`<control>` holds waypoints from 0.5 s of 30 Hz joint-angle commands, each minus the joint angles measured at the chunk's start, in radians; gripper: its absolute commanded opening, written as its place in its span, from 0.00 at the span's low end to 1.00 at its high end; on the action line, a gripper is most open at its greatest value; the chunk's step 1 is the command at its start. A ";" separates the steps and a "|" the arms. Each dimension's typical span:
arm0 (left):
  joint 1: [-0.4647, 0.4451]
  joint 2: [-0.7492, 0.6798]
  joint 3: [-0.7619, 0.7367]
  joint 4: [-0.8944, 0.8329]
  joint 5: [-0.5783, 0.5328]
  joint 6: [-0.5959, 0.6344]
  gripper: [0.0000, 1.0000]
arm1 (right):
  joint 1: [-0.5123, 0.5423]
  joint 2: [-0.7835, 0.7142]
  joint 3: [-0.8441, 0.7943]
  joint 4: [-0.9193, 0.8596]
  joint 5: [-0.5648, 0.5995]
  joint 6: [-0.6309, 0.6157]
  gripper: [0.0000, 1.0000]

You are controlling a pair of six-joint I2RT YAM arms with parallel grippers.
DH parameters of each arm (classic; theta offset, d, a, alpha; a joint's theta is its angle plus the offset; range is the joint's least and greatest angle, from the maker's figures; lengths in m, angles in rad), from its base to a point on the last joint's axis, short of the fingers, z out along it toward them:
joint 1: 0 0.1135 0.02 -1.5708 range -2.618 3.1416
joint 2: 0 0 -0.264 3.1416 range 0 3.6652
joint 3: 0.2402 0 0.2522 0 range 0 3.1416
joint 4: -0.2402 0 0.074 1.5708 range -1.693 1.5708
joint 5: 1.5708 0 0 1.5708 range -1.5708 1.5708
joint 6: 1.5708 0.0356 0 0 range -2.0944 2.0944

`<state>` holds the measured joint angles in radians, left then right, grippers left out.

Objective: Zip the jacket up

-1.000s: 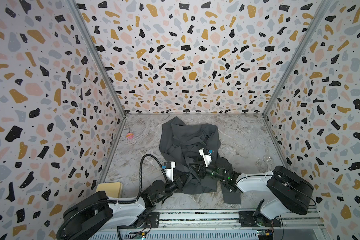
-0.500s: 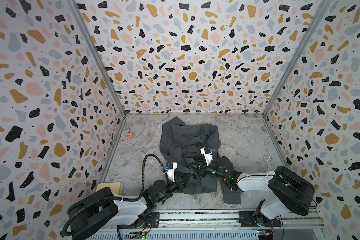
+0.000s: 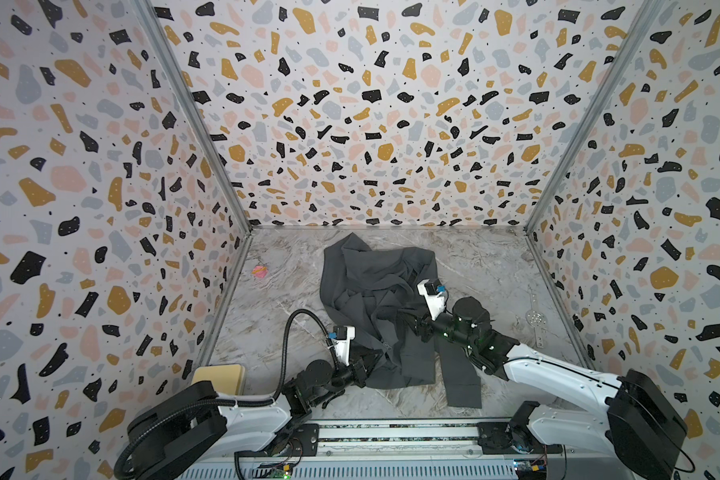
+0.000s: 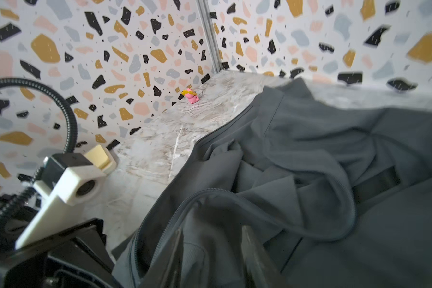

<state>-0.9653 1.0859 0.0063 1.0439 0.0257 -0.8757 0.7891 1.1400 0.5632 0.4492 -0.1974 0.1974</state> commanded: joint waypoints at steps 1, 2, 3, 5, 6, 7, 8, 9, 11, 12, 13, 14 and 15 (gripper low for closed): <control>-0.006 -0.030 -0.066 -0.009 0.026 0.020 0.00 | 0.061 -0.077 0.009 -0.098 0.074 -0.405 0.40; -0.006 -0.036 -0.065 -0.016 0.026 0.020 0.00 | 0.087 -0.097 0.009 -0.121 0.097 -0.508 0.41; -0.006 -0.039 -0.066 -0.021 0.028 0.017 0.00 | 0.108 -0.115 0.002 -0.136 0.111 -0.595 0.44; -0.006 -0.045 -0.069 -0.024 0.029 0.017 0.00 | 0.131 -0.146 -0.005 -0.177 0.107 -0.727 0.44; -0.006 -0.048 -0.070 -0.027 0.031 0.015 0.00 | 0.143 -0.163 -0.011 -0.191 0.110 -0.781 0.45; -0.006 -0.052 -0.070 -0.032 0.032 0.014 0.00 | 0.152 -0.176 -0.019 -0.203 0.109 -0.822 0.45; -0.006 -0.056 -0.070 -0.037 0.033 0.015 0.00 | 0.164 -0.191 -0.026 -0.220 0.108 -0.870 0.47; -0.006 -0.061 -0.071 -0.042 0.033 0.014 0.00 | 0.178 -0.201 -0.036 -0.232 0.120 -0.909 0.48; -0.006 -0.071 -0.074 -0.050 0.031 0.015 0.00 | 0.205 -0.208 -0.046 -0.264 0.133 -0.978 0.51; -0.006 -0.076 -0.076 -0.052 0.029 0.014 0.00 | 0.223 -0.205 -0.049 -0.267 0.152 -0.997 0.51; -0.006 -0.081 -0.078 -0.057 0.027 0.014 0.00 | 0.250 -0.196 -0.055 -0.265 0.177 -1.020 0.51; -0.006 -0.084 -0.079 -0.058 0.025 0.015 0.00 | 0.276 -0.183 -0.062 -0.262 0.198 -1.040 0.51; -0.006 -0.086 -0.081 -0.059 0.022 0.015 0.00 | 0.297 -0.169 -0.068 -0.252 0.219 -1.052 0.51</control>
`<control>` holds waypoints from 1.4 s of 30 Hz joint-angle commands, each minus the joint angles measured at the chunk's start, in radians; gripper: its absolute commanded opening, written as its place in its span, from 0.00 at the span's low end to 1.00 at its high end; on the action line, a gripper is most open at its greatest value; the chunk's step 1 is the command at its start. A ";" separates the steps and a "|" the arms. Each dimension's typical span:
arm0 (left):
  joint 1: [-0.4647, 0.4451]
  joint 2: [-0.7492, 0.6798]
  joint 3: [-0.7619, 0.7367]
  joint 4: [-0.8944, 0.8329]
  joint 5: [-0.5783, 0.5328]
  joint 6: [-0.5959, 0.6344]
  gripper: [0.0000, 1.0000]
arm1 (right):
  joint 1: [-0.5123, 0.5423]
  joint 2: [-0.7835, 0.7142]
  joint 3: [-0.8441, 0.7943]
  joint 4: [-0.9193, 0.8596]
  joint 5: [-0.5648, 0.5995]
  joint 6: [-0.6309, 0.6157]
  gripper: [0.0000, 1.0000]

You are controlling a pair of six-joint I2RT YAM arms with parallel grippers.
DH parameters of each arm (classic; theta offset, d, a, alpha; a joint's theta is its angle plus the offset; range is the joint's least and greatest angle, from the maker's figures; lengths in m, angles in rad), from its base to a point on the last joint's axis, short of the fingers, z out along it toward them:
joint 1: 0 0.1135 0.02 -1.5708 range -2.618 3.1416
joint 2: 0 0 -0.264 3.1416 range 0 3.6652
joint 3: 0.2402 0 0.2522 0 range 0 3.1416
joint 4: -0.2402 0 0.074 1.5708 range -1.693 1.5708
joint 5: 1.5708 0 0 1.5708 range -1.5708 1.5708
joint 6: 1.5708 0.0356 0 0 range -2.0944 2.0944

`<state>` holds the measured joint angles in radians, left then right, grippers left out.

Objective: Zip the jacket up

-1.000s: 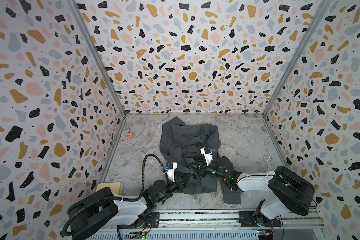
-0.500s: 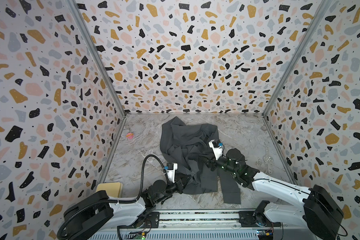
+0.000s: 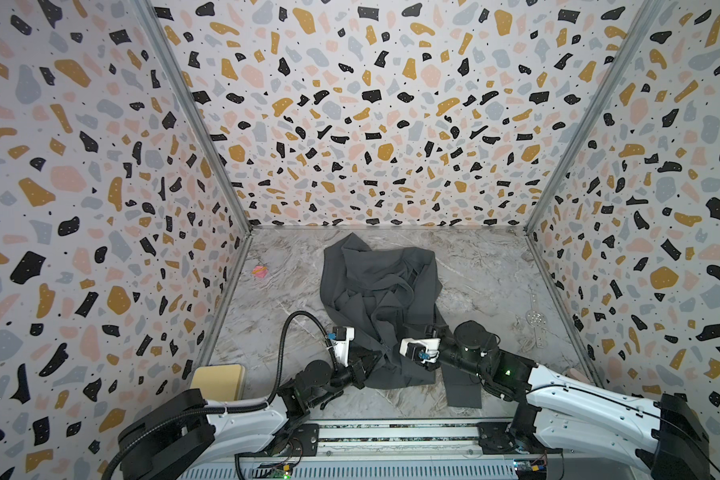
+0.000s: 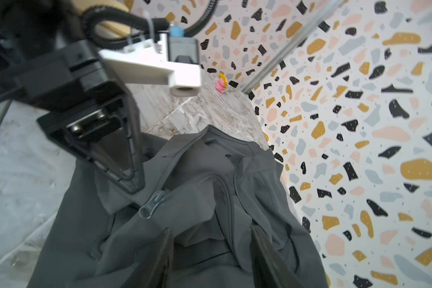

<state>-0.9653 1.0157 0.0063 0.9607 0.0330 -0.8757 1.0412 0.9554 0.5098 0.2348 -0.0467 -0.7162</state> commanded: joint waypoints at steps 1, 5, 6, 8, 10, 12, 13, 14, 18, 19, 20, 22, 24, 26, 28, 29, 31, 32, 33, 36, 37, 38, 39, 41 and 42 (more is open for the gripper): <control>-0.006 -0.017 -0.081 0.027 0.014 0.014 0.00 | 0.063 0.035 -0.020 -0.025 0.085 -0.147 0.51; -0.006 -0.016 -0.080 0.028 0.017 0.015 0.00 | 0.113 0.122 -0.021 0.017 0.111 -0.163 0.54; -0.006 -0.015 -0.080 0.029 0.020 0.014 0.00 | 0.120 0.138 -0.017 0.022 0.113 -0.167 0.56; -0.006 -0.018 -0.084 0.029 0.020 0.014 0.00 | 0.130 0.173 -0.008 0.039 0.113 -0.169 0.61; -0.006 -0.024 -0.086 0.029 0.020 0.011 0.00 | 0.132 0.202 0.003 0.049 0.117 -0.174 0.62; -0.006 -0.032 -0.090 0.027 0.018 0.011 0.00 | 0.132 0.224 0.007 0.060 0.131 -0.187 0.62; -0.006 -0.037 -0.090 0.023 0.018 0.011 0.00 | 0.132 0.234 0.010 0.069 0.144 -0.195 0.62; -0.006 -0.041 -0.092 0.019 0.016 0.011 0.00 | 0.132 0.245 0.008 0.083 0.163 -0.208 0.62; -0.006 -0.051 -0.093 0.010 0.015 0.014 0.00 | 0.132 0.280 0.011 0.126 0.220 -0.234 0.60; -0.006 -0.051 -0.092 0.010 0.015 0.014 0.00 | 0.131 0.287 0.014 0.129 0.227 -0.240 0.60; -0.006 -0.049 -0.094 0.009 0.014 0.015 0.00 | 0.131 0.291 0.016 0.135 0.234 -0.247 0.60; -0.006 -0.048 -0.091 0.009 0.014 0.014 0.00 | 0.130 0.290 0.016 0.149 0.232 -0.249 0.59; -0.006 -0.045 -0.090 0.009 0.015 0.015 0.00 | 0.126 0.281 0.015 0.159 0.228 -0.249 0.59; -0.006 -0.042 -0.090 0.010 0.017 0.015 0.00 | 0.115 0.272 0.020 0.153 0.218 -0.249 0.59; -0.006 -0.040 -0.092 0.012 0.018 0.015 0.00 | 0.104 0.259 0.025 0.140 0.199 -0.249 0.59; -0.006 -0.040 -0.091 0.012 0.018 0.015 0.00 | 0.096 0.253 0.024 0.135 0.188 -0.250 0.58; -0.006 -0.041 -0.092 0.010 0.019 0.015 0.00 | 0.083 0.238 0.026 0.132 0.175 -0.247 0.58; -0.006 -0.041 -0.093 0.010 0.019 0.015 0.00 | 0.078 0.234 0.026 0.134 0.173 -0.247 0.58; -0.006 -0.039 -0.092 0.010 0.018 0.014 0.00 | 0.072 0.232 0.024 0.142 0.178 -0.244 0.57; -0.006 -0.038 -0.091 0.010 0.017 0.015 0.00 | 0.058 0.229 0.021 0.156 0.167 -0.243 0.56; -0.006 -0.037 -0.089 0.010 0.018 0.015 0.00 | 0.053 0.227 0.019 0.161 0.159 -0.241 0.56; -0.006 -0.035 -0.088 0.010 0.019 0.015 0.00 | 0.050 0.228 0.019 0.164 0.152 -0.240 0.56; -0.007 -0.033 -0.089 0.010 0.019 0.016 0.00 | 0.047 0.228 0.020 0.168 0.144 -0.239 0.56; -0.006 -0.029 -0.088 0.008 0.020 0.017 0.00 | 0.042 0.229 0.019 0.175 0.133 -0.238 0.56; -0.006 -0.028 -0.087 0.010 0.020 0.017 0.00 | 0.042 0.230 0.021 0.179 0.130 -0.236 0.56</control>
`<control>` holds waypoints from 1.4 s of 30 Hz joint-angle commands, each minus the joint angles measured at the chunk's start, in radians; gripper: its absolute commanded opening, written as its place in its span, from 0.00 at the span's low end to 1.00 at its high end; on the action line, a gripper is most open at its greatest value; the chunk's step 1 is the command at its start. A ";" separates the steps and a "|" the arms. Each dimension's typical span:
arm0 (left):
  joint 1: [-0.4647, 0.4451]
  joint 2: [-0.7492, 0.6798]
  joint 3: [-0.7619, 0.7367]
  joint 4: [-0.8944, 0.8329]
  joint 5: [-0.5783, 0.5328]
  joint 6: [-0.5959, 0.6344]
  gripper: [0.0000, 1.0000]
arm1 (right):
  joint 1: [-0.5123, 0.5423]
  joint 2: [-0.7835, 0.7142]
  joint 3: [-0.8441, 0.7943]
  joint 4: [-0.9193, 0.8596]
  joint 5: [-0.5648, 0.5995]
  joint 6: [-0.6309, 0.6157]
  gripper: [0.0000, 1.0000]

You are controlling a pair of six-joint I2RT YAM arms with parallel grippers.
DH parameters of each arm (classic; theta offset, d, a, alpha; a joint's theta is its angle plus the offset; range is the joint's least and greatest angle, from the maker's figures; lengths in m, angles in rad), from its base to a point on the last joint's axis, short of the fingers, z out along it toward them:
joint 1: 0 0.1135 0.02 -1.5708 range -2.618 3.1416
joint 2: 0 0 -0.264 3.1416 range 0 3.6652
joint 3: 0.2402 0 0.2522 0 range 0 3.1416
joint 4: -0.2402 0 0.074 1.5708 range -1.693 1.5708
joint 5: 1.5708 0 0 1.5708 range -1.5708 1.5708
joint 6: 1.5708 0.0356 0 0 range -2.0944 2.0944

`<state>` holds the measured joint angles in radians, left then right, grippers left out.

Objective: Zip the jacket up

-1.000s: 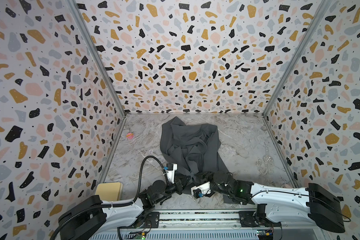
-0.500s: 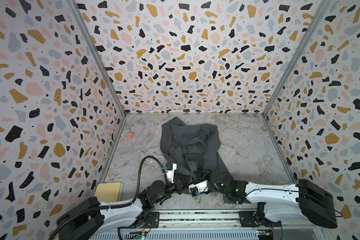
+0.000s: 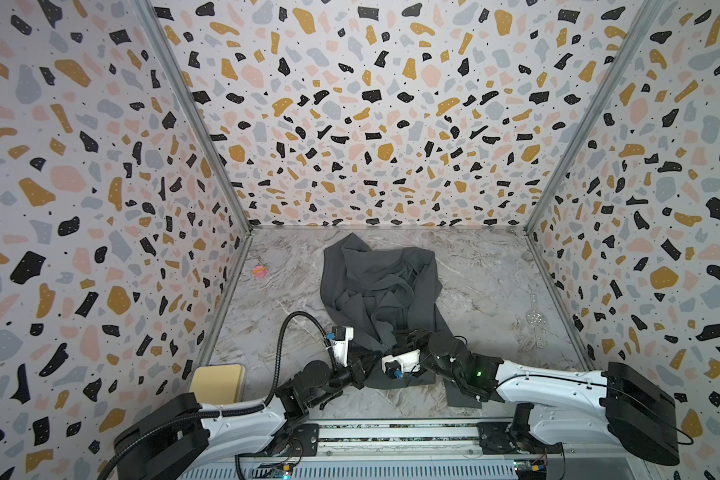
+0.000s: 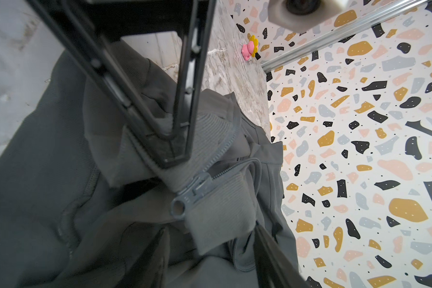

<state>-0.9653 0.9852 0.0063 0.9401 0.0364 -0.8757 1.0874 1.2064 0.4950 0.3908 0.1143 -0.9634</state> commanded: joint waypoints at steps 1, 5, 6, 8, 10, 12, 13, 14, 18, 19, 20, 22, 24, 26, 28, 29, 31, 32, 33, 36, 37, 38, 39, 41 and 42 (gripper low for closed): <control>-0.006 0.004 -0.087 0.032 0.017 0.017 0.00 | -0.006 -0.020 0.037 0.023 -0.037 0.012 0.56; -0.006 0.006 -0.086 0.032 0.017 0.015 0.00 | -0.007 -0.007 0.040 0.027 -0.051 0.015 0.56; -0.006 0.006 -0.087 0.032 0.017 0.015 0.00 | -0.007 -0.003 0.039 0.033 -0.054 0.016 0.56; -0.006 0.006 -0.087 0.032 0.017 0.015 0.00 | -0.007 0.006 0.041 0.044 -0.059 0.022 0.57; -0.006 0.004 -0.086 0.034 0.018 0.015 0.00 | -0.007 0.019 0.045 0.049 -0.059 0.023 0.57; -0.006 0.004 -0.086 0.035 0.017 0.014 0.00 | -0.006 0.028 0.044 0.065 -0.059 0.022 0.57; -0.006 0.004 -0.086 0.035 0.018 0.014 0.00 | -0.006 0.030 0.043 0.071 -0.059 0.023 0.57; -0.006 0.004 -0.085 0.034 0.019 0.015 0.00 | -0.006 0.033 0.043 0.078 -0.058 0.023 0.57; -0.006 0.003 -0.085 0.032 0.019 0.013 0.00 | -0.006 0.038 0.047 0.085 -0.056 0.023 0.55; -0.006 0.001 -0.086 0.032 0.018 0.015 0.00 | -0.006 0.036 0.047 0.084 -0.056 0.023 0.55; -0.007 0.001 -0.086 0.032 0.018 0.014 0.00 | -0.006 0.035 0.048 0.080 -0.059 0.023 0.55; -0.006 0.001 -0.085 0.031 0.019 0.014 0.00 | -0.006 0.031 0.051 0.073 -0.061 0.023 0.54; -0.006 0.003 -0.084 0.029 0.018 0.016 0.00 | -0.007 0.027 0.055 0.063 -0.065 0.024 0.53; -0.006 0.005 -0.084 0.031 0.018 0.017 0.00 | -0.007 0.025 0.057 0.052 -0.064 0.029 0.53; -0.006 0.008 -0.084 0.032 0.019 0.018 0.00 | -0.007 0.023 0.056 0.049 -0.065 0.031 0.52; -0.006 0.010 -0.084 0.034 0.018 0.017 0.00 | -0.007 0.021 0.056 0.046 -0.066 0.033 0.52; -0.007 0.015 -0.085 0.038 0.017 0.017 0.00 | -0.007 0.021 0.056 0.039 -0.070 0.036 0.51; -0.007 0.017 -0.085 0.040 0.017 0.017 0.00 | -0.007 0.021 0.056 0.037 -0.071 0.037 0.50; -0.006 0.018 -0.086 0.040 0.017 0.017 0.00 | -0.007 0.020 0.056 0.036 -0.072 0.038 0.50; -0.006 0.021 -0.085 0.042 0.017 0.017 0.00 | -0.007 0.018 0.058 0.022 -0.076 0.038 0.48; -0.006 0.021 -0.086 0.040 0.017 0.017 0.00 | -0.007 0.018 0.060 0.016 -0.077 0.038 0.48; -0.006 0.021 -0.087 0.040 0.016 0.016 0.00 | -0.007 0.016 0.062 0.009 -0.079 0.038 0.47; -0.006 0.021 -0.088 0.040 0.017 0.017 0.00 | -0.007 0.016 0.064 0.003 -0.079 0.038 0.47; -0.006 0.022 -0.088 0.040 0.017 0.016 0.00 | -0.007 0.012 0.065 -0.007 -0.078 0.038 0.47; -0.006 0.022 -0.086 0.040 0.016 0.017 0.00 | -0.008 0.010 0.065 -0.012 -0.079 0.038 0.47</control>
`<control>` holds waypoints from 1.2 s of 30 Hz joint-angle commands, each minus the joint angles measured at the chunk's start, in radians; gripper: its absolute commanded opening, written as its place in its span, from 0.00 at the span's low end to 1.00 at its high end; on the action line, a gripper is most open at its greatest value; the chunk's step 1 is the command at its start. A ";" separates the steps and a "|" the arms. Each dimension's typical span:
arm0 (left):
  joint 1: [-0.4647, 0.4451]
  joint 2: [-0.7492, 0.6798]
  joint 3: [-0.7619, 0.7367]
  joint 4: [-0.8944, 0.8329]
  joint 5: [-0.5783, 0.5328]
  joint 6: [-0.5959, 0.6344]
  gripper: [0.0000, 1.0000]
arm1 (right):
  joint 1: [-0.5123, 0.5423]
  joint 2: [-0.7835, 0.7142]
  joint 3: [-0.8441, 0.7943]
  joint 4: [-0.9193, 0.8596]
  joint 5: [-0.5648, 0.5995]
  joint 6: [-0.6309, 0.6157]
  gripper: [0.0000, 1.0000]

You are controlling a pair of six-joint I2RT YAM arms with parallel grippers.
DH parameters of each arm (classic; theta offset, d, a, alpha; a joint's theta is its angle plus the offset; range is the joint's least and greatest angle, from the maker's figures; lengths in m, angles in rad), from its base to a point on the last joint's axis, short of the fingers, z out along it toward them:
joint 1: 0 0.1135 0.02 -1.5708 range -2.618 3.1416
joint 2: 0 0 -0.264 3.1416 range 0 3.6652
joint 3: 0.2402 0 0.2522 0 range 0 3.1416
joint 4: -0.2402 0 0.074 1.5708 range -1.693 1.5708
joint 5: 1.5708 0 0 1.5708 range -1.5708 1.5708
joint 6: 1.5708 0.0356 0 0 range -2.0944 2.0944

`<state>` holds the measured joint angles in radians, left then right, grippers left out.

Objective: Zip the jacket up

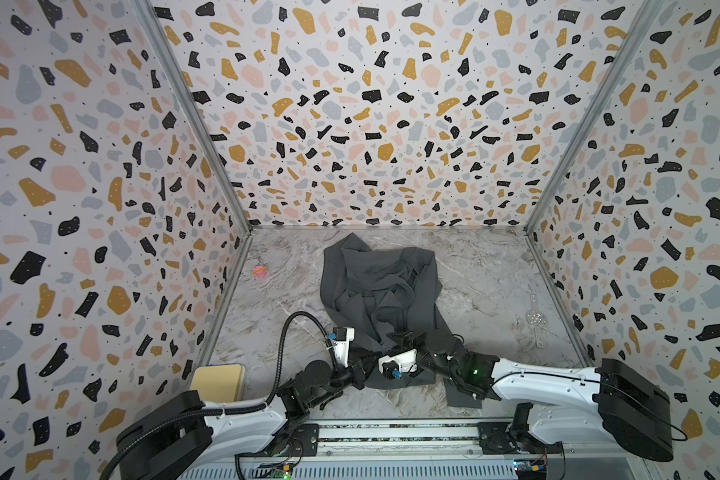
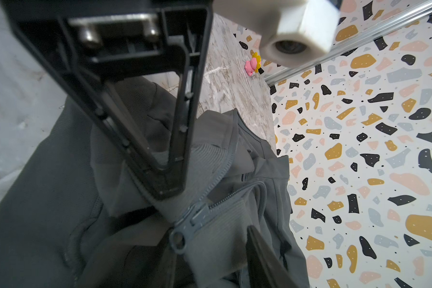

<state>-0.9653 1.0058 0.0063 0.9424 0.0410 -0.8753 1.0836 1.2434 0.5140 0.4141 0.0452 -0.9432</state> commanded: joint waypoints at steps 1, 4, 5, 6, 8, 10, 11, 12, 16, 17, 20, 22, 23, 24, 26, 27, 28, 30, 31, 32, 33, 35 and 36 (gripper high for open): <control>-0.006 0.001 -0.086 0.038 0.011 0.016 0.00 | -0.004 -0.031 0.047 -0.039 -0.011 0.017 0.47; -0.006 0.003 -0.088 0.039 0.011 0.016 0.00 | -0.004 -0.035 0.049 -0.052 -0.014 0.020 0.47; -0.006 0.003 -0.088 0.039 0.011 0.016 0.00 | -0.004 -0.036 0.052 -0.056 -0.014 0.021 0.47; -0.007 0.002 -0.089 0.039 0.010 0.016 0.00 | -0.004 -0.038 0.052 -0.061 -0.016 0.022 0.47; -0.006 0.002 -0.089 0.039 0.010 0.016 0.00 | -0.004 -0.042 0.052 -0.067 -0.017 0.024 0.47; -0.006 0.002 -0.091 0.038 0.010 0.014 0.00 | -0.004 -0.043 0.053 -0.073 -0.020 0.025 0.48; -0.007 0.003 -0.091 0.040 0.007 0.015 0.00 | -0.004 -0.043 0.052 -0.074 -0.020 0.026 0.48; -0.006 0.002 -0.092 0.041 0.008 0.015 0.00 | -0.004 -0.044 0.053 -0.075 -0.021 0.024 0.48; -0.006 0.004 -0.092 0.041 0.007 0.015 0.00 | -0.003 -0.044 0.055 -0.082 -0.029 0.029 0.48; -0.006 0.004 -0.093 0.041 0.008 0.012 0.00 | -0.004 -0.043 0.057 -0.086 -0.031 0.029 0.47; -0.006 0.004 -0.094 0.041 0.008 0.013 0.00 | -0.003 -0.045 0.059 -0.091 -0.032 0.029 0.47; -0.006 0.005 -0.094 0.042 0.007 0.013 0.00 | -0.003 -0.048 0.058 -0.092 -0.033 0.028 0.47; -0.006 0.006 -0.094 0.042 0.006 0.013 0.00 | -0.002 -0.050 0.058 -0.092 -0.032 0.029 0.47; -0.006 0.007 -0.093 0.042 0.007 0.013 0.00 | -0.003 -0.049 0.058 -0.091 -0.033 0.029 0.47; -0.007 0.011 -0.093 0.045 0.007 0.013 0.00 | -0.002 -0.049 0.060 -0.092 -0.033 0.028 0.47; -0.006 0.014 -0.092 0.047 0.006 0.013 0.00 | -0.002 -0.049 0.060 -0.091 -0.032 0.029 0.47; -0.007 0.017 -0.094 0.050 0.008 0.013 0.00 | -0.002 -0.049 0.060 -0.088 -0.029 0.026 0.46; -0.006 0.023 -0.092 0.056 0.009 0.010 0.00 | -0.003 -0.047 0.058 -0.080 -0.023 0.026 0.46; -0.006 0.026 -0.092 0.059 0.010 0.012 0.00 | -0.002 -0.044 0.058 -0.077 -0.021 0.024 0.46; -0.006 0.028 -0.093 0.062 0.009 0.009 0.00 | -0.002 -0.042 0.058 -0.075 -0.019 0.024 0.46; -0.006 0.030 -0.092 0.064 0.009 0.009 0.00 | -0.002 -0.038 0.060 -0.074 -0.019 0.024 0.46; -0.006 0.033 -0.094 0.067 0.010 0.010 0.00 | -0.002 -0.031 0.060 -0.070 -0.022 0.023 0.46; -0.006 0.034 -0.093 0.067 0.010 0.010 0.00 | -0.002 -0.029 0.061 -0.068 -0.024 0.022 0.46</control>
<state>-0.9653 1.0351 0.0063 0.9482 0.0433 -0.8757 1.0836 1.2217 0.5327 0.3431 0.0227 -0.9295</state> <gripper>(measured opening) 0.055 0.459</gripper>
